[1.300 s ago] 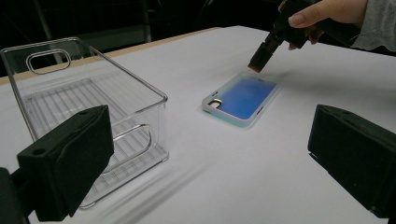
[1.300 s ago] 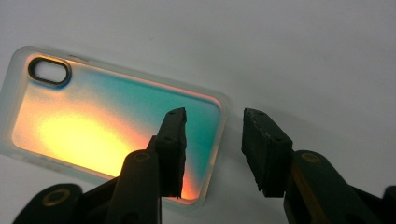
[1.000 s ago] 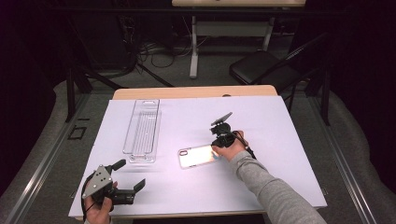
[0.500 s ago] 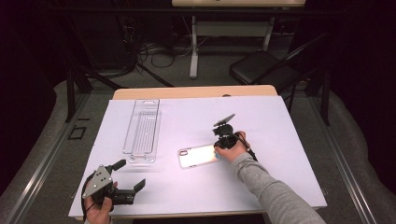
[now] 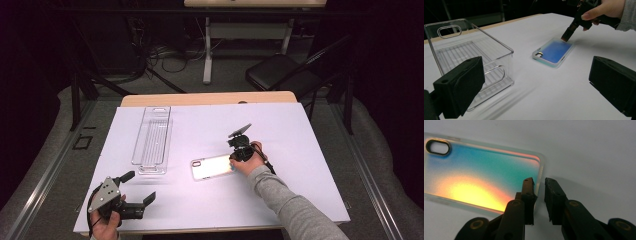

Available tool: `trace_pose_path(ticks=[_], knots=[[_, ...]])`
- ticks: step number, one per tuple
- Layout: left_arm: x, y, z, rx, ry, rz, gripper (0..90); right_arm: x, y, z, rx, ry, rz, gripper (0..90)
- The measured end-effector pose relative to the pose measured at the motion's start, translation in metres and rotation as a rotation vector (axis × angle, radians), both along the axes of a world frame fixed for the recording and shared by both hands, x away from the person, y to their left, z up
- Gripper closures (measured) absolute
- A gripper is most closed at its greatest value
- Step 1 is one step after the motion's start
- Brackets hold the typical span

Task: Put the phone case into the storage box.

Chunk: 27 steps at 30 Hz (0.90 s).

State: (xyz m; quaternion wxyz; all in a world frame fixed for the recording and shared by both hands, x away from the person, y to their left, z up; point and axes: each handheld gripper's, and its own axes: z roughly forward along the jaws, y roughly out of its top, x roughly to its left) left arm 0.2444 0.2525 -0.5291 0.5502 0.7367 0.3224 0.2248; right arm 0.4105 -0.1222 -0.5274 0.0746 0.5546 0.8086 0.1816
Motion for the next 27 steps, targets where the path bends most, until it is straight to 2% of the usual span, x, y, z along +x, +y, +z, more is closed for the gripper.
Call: trace_pose_path(ticks=[9, 11, 12, 13, 27], knots=[[0.0001, 0.0003, -0.0001, 0.0, 0.001, 0.001, 0.5, -0.0029, 0.0016, -0.0027, -0.009, 0.001, -0.001, 79.7], [0.0001, 0.0002, -0.0001, 0.0, 0.001, 0.001, 0.4, -0.0033, 0.0016, -0.0036, 0.001, -0.009, 0.0, 80.2], [0.0001, 0.0002, -0.0001, 0.0, 0.001, 0.001, 0.4, -0.0034, 0.0017, -0.0028, -0.009, 0.001, 0.0, 80.6], [0.0001, 0.0002, -0.0001, 0.0, 0.002, 0.001, 0.4, -0.0035, 0.0018, -0.0047, 0.011, -0.017, -0.003, 80.8], [0.0002, 0.0004, -0.0001, 0.002, 0.001, 0.0, 0.4, -0.0033, 0.0015, -0.0035, 0.003, 0.009, -0.014, 83.5]])
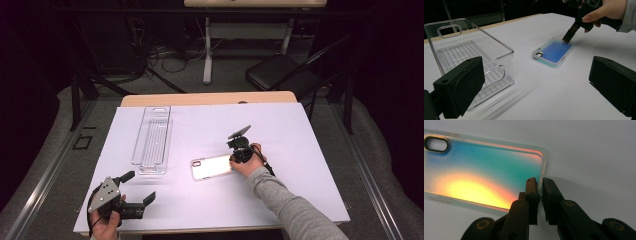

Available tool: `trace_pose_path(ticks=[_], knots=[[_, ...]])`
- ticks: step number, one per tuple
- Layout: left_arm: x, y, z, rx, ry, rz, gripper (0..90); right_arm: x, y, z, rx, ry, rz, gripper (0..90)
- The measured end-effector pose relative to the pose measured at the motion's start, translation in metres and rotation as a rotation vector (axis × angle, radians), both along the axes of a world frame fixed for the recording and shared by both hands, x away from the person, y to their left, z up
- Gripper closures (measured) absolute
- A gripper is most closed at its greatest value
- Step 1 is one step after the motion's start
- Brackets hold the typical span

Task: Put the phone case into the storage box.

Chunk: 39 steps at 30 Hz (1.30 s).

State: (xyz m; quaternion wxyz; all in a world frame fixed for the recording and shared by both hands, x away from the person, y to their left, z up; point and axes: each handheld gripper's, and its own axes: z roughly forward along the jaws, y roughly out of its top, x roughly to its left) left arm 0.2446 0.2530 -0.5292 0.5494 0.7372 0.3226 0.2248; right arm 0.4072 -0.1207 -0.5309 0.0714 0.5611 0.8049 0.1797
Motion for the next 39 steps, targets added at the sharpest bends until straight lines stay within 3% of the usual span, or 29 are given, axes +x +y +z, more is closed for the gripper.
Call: trace_pose_path(ticks=[20, 22, 25, 30, 33, 39], knots=[[0.0004, -0.0003, -0.0003, 0.0, 0.002, 0.0, 0.4, 0.0021, -0.0026, 0.0008, 0.023, 0.031, -0.045, 87.2], [0.0004, -0.0003, -0.0004, 0.0, 0.002, 0.0, 0.5, 0.0025, -0.0032, -0.0013, 0.052, 0.012, -0.054, 87.3], [0.0003, -0.0001, -0.0003, 0.001, 0.002, 0.0, 0.5, 0.0028, -0.0037, 0.0008, 0.027, 0.037, -0.055, 87.5], [0.0002, -0.0002, -0.0002, 0.001, 0.001, 0.0, 0.4, 0.0027, -0.0039, -0.0017, 0.06, 0.014, -0.07, 87.6], [0.0001, -0.0002, -0.0002, 0.002, 0.001, 0.001, 0.5, 0.0029, -0.0043, 0.0009, 0.033, 0.043, -0.069, 87.7], [0.0003, -0.0005, -0.0004, -0.001, 0.003, -0.004, 0.5, 0.0029, -0.0058, 0.0004, 0.059, 0.047, -0.084, 87.9]])
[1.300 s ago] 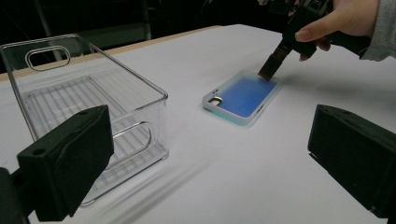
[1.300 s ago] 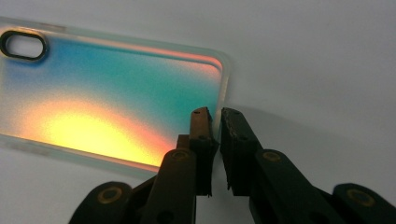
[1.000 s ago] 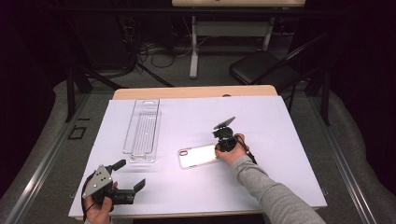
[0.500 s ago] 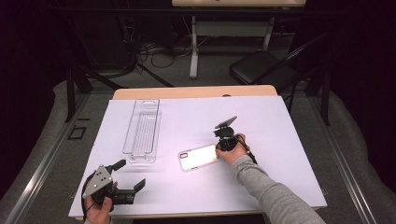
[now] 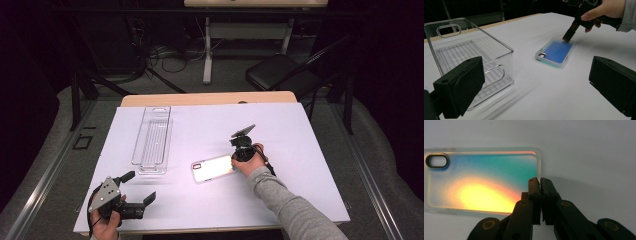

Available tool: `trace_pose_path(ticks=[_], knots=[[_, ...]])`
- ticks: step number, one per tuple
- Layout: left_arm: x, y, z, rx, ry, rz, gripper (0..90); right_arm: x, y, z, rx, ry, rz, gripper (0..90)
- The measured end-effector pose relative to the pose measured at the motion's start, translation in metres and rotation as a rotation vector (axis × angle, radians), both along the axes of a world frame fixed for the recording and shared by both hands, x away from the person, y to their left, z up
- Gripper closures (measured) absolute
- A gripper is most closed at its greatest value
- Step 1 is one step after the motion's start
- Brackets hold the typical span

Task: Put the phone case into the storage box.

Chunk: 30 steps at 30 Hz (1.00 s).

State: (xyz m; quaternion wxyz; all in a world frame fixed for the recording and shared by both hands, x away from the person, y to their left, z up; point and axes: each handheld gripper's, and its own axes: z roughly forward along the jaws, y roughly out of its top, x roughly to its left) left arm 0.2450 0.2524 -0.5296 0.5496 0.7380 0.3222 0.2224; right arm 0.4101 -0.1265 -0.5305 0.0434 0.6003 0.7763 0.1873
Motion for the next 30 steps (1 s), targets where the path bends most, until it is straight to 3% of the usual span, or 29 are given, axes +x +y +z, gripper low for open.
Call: trace_pose_path(ticks=[1, 4, 8, 21, 30], knots=[[0.0, -0.0001, 0.0001, 0.001, 0.0, 0.0, 0.4, -0.0002, -0.0001, -0.0025, 0.031, -0.028, -0.008, 87.9], [0.0, -0.0003, 0.0001, 0.0, 0.004, -0.004, 0.5, 0.0004, -0.0017, 0.0009, -0.008, 0.01, 0.009, 88.0], [-0.0008, -0.0011, 0.0006, 0.004, 0.014, -0.013, 0.4, -0.0001, -0.0019, 0.0003, 0.017, -0.002, -0.001, 88.0], [-0.0006, -0.0043, -0.0002, 0.006, 0.04, -0.033, 0.4, -0.0001, -0.0036, 0.0031, 0.023, 0.01, -0.003, 88.5], [0.0006, -0.0036, -0.0021, -0.067, 0.089, -0.011, 0.4, -0.001, -0.0049, 0.0073, 0.032, 0.004, 0.003, 88.5]])
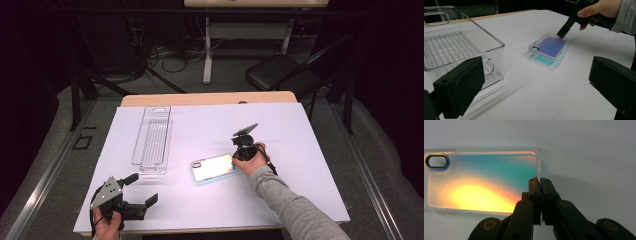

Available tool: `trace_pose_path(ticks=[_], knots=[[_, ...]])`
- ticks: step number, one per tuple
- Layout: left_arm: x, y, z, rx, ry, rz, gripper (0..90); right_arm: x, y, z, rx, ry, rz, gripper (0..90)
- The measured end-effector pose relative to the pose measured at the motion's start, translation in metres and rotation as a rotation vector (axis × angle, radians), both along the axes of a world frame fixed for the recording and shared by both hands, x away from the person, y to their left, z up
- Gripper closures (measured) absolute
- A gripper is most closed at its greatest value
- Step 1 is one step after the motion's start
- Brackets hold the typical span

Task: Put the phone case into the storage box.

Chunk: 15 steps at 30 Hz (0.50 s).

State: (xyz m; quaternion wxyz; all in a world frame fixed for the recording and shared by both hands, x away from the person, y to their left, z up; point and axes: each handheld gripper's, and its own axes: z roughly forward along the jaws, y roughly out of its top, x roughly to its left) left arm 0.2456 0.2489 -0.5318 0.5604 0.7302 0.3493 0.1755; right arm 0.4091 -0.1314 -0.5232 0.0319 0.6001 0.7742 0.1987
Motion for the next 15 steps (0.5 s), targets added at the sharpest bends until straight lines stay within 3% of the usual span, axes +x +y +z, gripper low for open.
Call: trace_pose_path(ticks=[6, 11, 15], knots=[[0.001, -0.002, -0.001, -0.048, 0.039, 0.016, 0.4, 0.0, -0.002, 0.005, 0.006, -0.006, 0.002, 88.5], [0.004, -0.008, -0.001, -0.052, 0.061, 0.02, 0.4, -0.001, -0.003, 0.007, 0.014, -0.017, 0.003, 88.5], [0.004, -0.013, -0.001, -0.026, 0.08, 0.033, 0.6, -0.002, -0.003, 0.011, 0.015, -0.025, 0.007, 88.5]])
